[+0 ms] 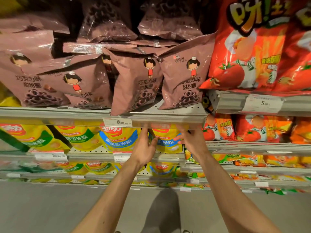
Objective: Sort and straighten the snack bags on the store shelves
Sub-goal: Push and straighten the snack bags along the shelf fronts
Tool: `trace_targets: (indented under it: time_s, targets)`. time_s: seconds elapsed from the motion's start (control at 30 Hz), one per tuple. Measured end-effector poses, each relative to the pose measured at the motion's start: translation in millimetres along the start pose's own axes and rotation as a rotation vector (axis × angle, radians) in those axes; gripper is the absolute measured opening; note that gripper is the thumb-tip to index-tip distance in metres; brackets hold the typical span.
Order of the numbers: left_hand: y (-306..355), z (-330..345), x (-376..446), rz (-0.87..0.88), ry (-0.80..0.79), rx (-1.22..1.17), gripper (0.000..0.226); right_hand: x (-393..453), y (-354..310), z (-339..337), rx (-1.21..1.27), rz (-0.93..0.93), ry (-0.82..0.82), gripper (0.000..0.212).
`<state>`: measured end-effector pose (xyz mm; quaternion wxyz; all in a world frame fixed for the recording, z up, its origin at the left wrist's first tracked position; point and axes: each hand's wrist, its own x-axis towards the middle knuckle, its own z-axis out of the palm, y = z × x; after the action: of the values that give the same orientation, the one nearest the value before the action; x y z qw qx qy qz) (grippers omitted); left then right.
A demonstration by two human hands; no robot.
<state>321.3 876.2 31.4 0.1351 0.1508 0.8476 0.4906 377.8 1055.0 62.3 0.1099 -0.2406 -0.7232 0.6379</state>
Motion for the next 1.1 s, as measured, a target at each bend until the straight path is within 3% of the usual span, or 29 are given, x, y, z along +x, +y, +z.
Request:
trace_targets:
  time_s: [0.2,0.37,0.57,0.67,0.77,0.9,1.1]
  targets:
    - [-3,0,-16,0.051,-0.006,0.004,0.073,9,9,-13,0.064,0.019,-0.048,0.018]
    - [-6,-3,-27,0.025,0.031,-0.003,0.071,12,6,-12,0.042,0.057,-0.083,0.028]
    - [3,-14,-35,0.108,0.13,0.045,0.054,3,-1,-6,-0.007,-0.007,-0.054,0.012]
    - [7,-21,-40,0.143,0.147,0.067,0.052,-6,8,-7,-0.224,-0.18,0.016,0.031]
    - [3,-27,-43,0.134,0.165,0.112,0.058,-15,17,-8,-0.283,-0.189,0.07,0.048]
    - [-7,-38,-48,0.171,0.173,0.137,0.062,-36,21,-1,-0.362,-0.209,0.095,0.034]
    - [-29,-72,-57,0.217,0.088,0.087,0.067,-87,28,29,-0.456,-0.206,0.144,0.061]
